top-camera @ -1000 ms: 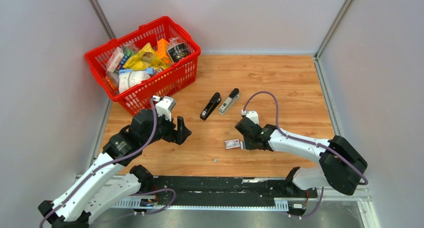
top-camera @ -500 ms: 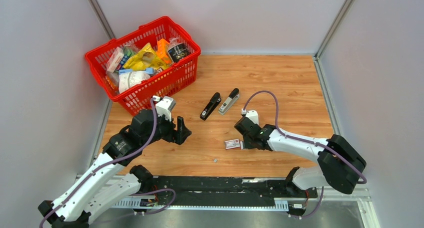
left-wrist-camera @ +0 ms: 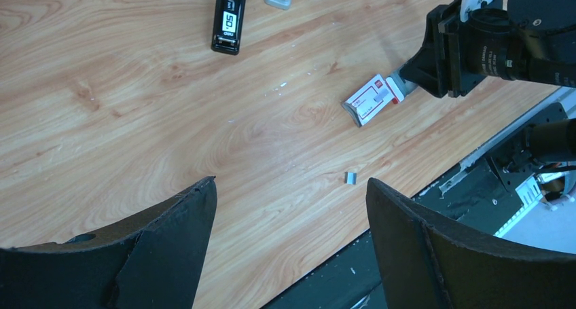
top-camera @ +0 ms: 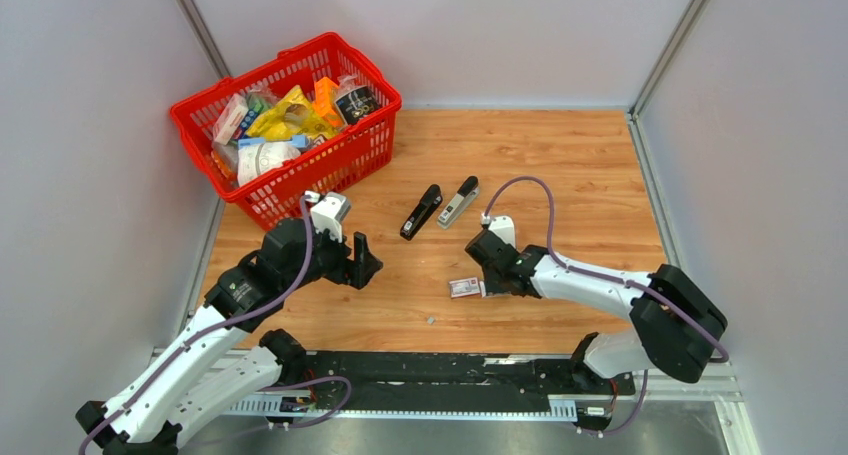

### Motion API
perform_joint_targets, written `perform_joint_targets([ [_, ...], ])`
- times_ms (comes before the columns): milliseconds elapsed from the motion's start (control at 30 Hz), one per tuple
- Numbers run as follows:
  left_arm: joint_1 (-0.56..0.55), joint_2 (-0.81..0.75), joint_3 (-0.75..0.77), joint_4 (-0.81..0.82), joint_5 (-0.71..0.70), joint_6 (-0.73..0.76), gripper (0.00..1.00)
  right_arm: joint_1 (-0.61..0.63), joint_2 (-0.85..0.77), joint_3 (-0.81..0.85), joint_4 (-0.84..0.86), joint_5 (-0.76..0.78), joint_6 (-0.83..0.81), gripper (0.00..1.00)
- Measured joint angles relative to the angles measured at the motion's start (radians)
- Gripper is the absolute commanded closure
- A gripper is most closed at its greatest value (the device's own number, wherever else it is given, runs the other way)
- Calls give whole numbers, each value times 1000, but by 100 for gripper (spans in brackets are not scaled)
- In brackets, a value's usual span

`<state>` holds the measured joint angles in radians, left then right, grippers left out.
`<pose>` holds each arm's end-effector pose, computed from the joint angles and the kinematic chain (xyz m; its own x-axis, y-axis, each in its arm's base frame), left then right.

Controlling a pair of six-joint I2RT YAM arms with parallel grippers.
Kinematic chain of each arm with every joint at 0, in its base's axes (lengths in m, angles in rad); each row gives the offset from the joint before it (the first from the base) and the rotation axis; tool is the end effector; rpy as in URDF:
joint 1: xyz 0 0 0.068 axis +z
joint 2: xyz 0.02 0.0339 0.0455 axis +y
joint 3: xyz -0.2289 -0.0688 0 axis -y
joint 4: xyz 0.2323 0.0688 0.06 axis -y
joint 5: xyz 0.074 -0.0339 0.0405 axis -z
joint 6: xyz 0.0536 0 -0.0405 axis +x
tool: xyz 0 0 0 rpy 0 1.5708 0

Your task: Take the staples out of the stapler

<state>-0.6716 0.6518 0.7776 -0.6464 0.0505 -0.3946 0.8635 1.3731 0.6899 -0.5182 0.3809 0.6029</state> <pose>0.1326 -0.1089 0.2776 -0.6115 -0.0044 -0.7912 0.4556 0.8156 -0.3567 0.1696 0.1678 0.1224 -0.8498 -0.1840 -0.4940 -0.1658 0.9828 -0.0808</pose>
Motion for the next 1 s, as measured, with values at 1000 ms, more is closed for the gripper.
perform_joint_targets([
  [1000, 0, -35, 3, -35, -11, 1, 12, 314, 9, 151, 31, -109, -144, 50],
])
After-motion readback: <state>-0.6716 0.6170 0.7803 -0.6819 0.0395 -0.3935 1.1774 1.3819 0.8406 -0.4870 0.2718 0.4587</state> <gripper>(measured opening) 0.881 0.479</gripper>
